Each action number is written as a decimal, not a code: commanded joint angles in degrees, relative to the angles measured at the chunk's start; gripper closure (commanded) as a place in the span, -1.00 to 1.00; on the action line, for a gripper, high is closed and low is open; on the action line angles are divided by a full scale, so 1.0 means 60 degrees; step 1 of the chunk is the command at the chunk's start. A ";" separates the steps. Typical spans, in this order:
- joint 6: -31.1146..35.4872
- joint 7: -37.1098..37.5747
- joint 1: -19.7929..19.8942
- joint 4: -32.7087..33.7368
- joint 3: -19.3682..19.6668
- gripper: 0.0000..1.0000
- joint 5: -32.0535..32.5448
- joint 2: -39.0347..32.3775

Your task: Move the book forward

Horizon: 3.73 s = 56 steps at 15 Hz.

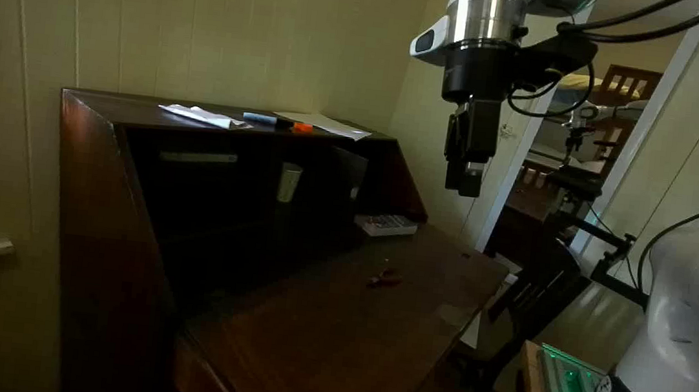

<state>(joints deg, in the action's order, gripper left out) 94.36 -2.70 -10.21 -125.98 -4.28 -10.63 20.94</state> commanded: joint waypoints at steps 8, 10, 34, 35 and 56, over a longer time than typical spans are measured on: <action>-0.0029 -0.0038 0.0157 0.0022 -0.0136 -1.00 -0.0040 -0.0003; -0.0029 -0.0037 0.0157 0.0022 -0.0136 -1.00 -0.0040 -0.0003; 0.0694 -0.2615 0.0361 0.0067 0.0536 -1.00 0.0373 -0.0218; 0.0749 -0.3249 0.0415 0.0083 0.0674 -1.00 0.0546 -0.0297; 0.3847 -0.2400 0.2988 0.0672 0.3062 -1.00 0.0326 -0.1993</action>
<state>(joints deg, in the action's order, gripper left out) 115.57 -21.71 5.77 -123.94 13.41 -6.76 12.03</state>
